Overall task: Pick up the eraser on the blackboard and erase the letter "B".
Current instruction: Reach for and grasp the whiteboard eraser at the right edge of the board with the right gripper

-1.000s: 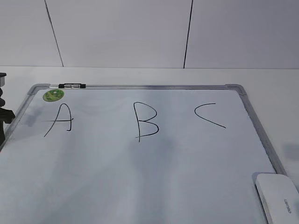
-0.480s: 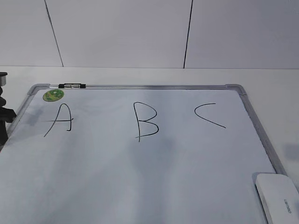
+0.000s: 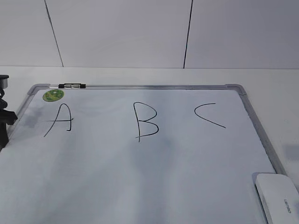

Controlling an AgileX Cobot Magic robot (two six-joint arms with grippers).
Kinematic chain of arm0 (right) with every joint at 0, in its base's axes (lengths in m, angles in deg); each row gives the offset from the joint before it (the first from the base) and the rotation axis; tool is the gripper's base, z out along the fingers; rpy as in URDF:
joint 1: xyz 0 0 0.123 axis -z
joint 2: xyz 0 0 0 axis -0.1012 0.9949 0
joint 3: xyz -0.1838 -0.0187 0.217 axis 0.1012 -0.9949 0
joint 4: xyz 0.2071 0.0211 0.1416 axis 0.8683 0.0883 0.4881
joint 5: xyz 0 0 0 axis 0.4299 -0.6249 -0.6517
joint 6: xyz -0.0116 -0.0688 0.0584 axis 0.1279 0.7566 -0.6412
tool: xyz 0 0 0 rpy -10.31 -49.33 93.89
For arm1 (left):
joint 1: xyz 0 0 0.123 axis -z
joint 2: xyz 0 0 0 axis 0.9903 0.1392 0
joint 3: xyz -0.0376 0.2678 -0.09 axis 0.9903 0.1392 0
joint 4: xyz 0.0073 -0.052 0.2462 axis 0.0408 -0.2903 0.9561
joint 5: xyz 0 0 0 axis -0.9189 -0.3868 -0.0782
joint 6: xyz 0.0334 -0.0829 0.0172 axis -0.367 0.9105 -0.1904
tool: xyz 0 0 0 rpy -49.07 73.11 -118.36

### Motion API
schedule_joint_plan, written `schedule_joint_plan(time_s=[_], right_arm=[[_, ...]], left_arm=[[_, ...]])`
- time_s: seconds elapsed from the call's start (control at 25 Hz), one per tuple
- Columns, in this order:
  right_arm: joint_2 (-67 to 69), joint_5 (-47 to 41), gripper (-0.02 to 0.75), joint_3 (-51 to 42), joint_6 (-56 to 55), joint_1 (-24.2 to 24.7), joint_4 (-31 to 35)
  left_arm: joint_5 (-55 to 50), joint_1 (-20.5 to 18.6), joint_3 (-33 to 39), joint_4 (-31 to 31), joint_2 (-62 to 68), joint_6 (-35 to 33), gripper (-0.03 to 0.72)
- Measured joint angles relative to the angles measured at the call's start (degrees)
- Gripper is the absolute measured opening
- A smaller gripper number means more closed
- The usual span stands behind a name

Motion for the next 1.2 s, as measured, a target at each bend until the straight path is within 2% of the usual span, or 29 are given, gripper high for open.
schedule_joint_plan(time_s=[0.2,0.6,0.96,1.2], right_arm=[[0.0,0.0,0.522,0.0,0.0,0.0,0.0],[0.0,0.0,0.522,0.0,0.0,0.0,0.0],[0.1,0.0,0.525,0.0,-1.2,0.0,0.6],[4.5,0.0,0.662,0.0,-5.9,0.0,1.6]], left_arm=[[-0.3,0.0,-0.4,-0.1,0.4,0.0,0.228],[-0.7,0.0,-0.5,-0.5,0.4,0.4,0.034],[-0.7,0.0,-0.5,-0.8,0.4,1.0,0.022],[-0.7,0.0,-0.5,-0.8,0.4,1.0,0.021]])
